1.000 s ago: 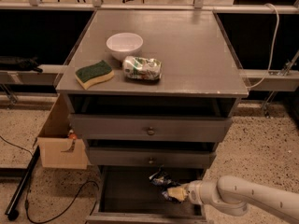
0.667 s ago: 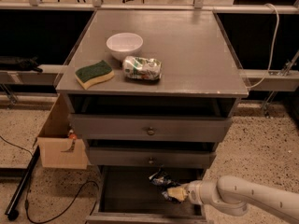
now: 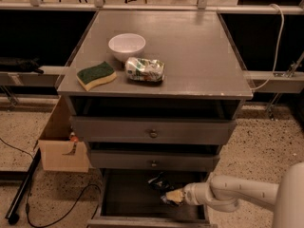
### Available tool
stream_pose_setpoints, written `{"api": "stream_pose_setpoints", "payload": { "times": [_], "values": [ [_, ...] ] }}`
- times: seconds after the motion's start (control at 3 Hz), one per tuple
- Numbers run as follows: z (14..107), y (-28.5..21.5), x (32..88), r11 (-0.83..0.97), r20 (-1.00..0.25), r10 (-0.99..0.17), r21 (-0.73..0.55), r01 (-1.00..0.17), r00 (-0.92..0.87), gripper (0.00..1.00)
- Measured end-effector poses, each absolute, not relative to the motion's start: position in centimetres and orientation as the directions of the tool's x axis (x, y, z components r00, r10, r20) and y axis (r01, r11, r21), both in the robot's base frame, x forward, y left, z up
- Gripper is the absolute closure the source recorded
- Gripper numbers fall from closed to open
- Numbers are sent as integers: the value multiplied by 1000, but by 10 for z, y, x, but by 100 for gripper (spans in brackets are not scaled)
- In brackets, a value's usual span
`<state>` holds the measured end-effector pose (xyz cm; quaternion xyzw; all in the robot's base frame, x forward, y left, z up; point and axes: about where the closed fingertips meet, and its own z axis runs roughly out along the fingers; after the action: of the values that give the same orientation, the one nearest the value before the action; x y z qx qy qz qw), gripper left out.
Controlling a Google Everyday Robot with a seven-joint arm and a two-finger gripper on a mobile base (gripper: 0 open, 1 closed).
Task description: Place blue chip bag into bottom drawer
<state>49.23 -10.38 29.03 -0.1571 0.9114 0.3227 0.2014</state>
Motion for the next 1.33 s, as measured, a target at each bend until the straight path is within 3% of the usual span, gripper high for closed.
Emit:
{"api": "stream_pose_setpoints", "payload": {
  "times": [0.33, 1.33],
  "values": [
    [250, -113, 516, 757, -424, -119, 546, -359, -898, 100],
    [211, -108, 530, 768, -420, -150, 520, -373, -895, 100]
  ]
}}
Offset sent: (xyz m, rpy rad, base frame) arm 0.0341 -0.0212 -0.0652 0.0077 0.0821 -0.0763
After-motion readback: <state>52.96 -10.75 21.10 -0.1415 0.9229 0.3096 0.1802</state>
